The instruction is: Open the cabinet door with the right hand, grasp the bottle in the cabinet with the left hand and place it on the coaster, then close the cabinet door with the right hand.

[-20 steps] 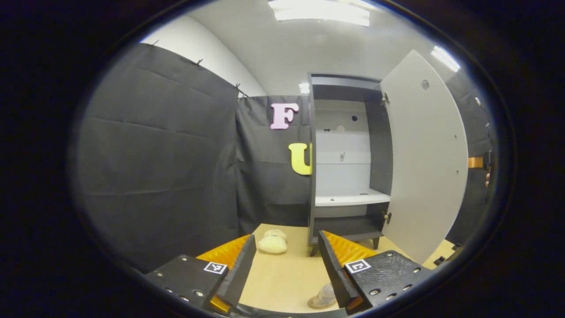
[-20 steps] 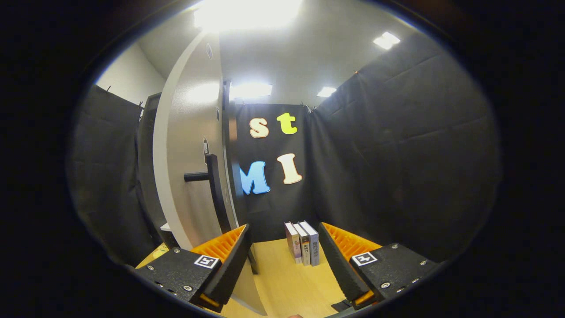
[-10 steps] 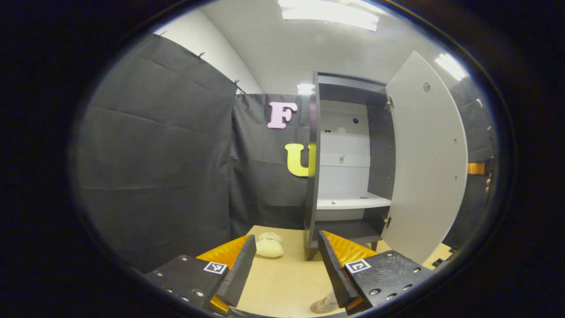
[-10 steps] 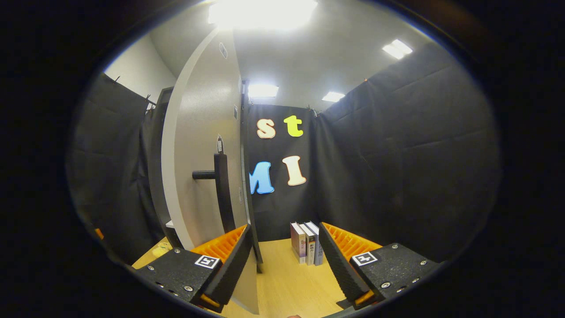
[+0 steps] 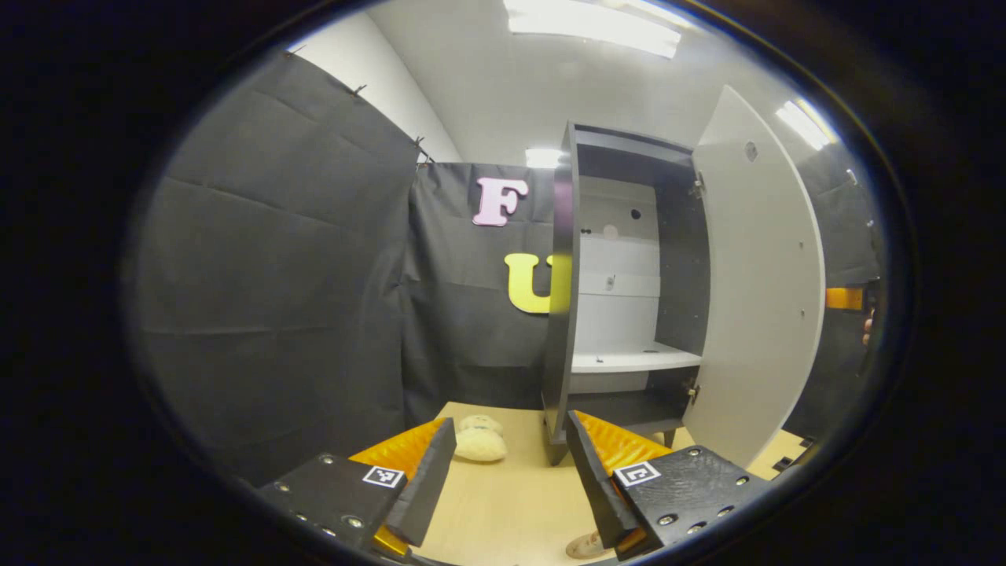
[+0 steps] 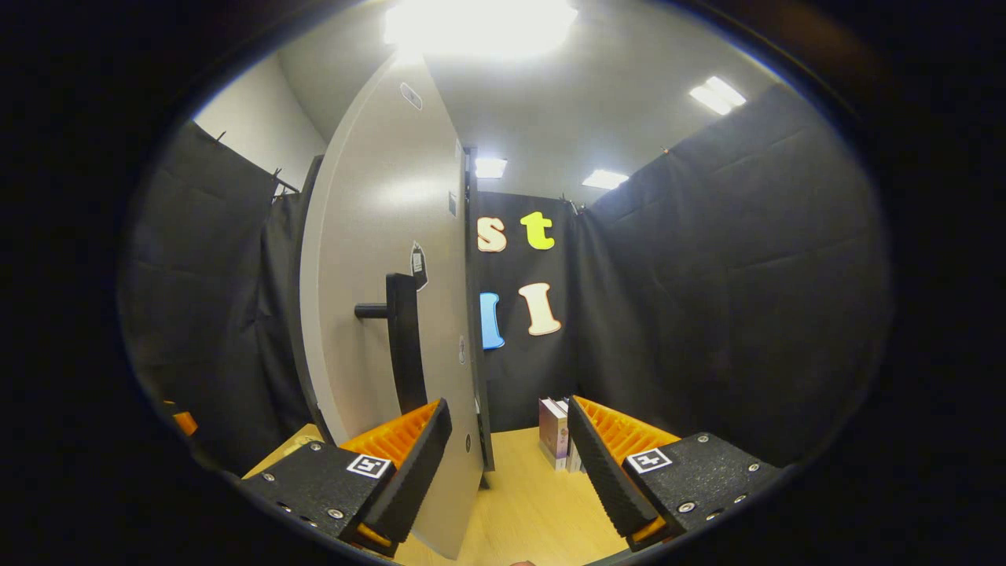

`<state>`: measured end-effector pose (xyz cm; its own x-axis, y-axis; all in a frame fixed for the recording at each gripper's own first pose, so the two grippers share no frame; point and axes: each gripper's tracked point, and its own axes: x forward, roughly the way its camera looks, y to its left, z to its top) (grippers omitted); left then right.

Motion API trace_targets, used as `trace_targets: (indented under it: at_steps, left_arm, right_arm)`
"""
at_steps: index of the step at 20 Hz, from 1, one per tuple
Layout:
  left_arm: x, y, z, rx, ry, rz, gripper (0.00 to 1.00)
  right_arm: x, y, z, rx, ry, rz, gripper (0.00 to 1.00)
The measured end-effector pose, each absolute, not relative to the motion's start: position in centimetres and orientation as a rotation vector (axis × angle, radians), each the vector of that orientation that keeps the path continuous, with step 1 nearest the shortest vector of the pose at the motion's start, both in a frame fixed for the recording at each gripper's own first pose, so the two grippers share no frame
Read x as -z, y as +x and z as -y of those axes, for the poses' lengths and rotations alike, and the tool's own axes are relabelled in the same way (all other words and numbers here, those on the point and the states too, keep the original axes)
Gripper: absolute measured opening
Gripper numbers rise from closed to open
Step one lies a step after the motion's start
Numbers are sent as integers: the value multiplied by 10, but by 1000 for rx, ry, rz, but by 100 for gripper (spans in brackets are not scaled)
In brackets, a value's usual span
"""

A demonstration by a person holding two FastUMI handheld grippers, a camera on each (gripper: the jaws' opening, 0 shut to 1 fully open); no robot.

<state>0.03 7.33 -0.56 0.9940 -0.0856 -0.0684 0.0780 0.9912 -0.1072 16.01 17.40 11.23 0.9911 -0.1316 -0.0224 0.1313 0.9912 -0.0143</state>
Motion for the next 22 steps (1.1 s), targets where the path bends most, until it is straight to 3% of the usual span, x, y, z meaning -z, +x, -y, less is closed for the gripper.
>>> trace_targets:
  at_steps: [2,3,4,22]
  left_arm:
    - [7,4,-81,80,-96,-71,81]
    - [8,5,-85,78,-95,-71,81]
    - [10,7,-88,80,-99,-74,81]
    - [18,-10,-155,0,-61,-77,81]
  right_arm:
    - [-112,162,-182,112,-12,-19,93]
    - [-112,164,-186,104,-4,-18,88]
    - [-111,163,-191,97,4,-17,93]
    - [-106,186,-248,-67,60,-16,94]
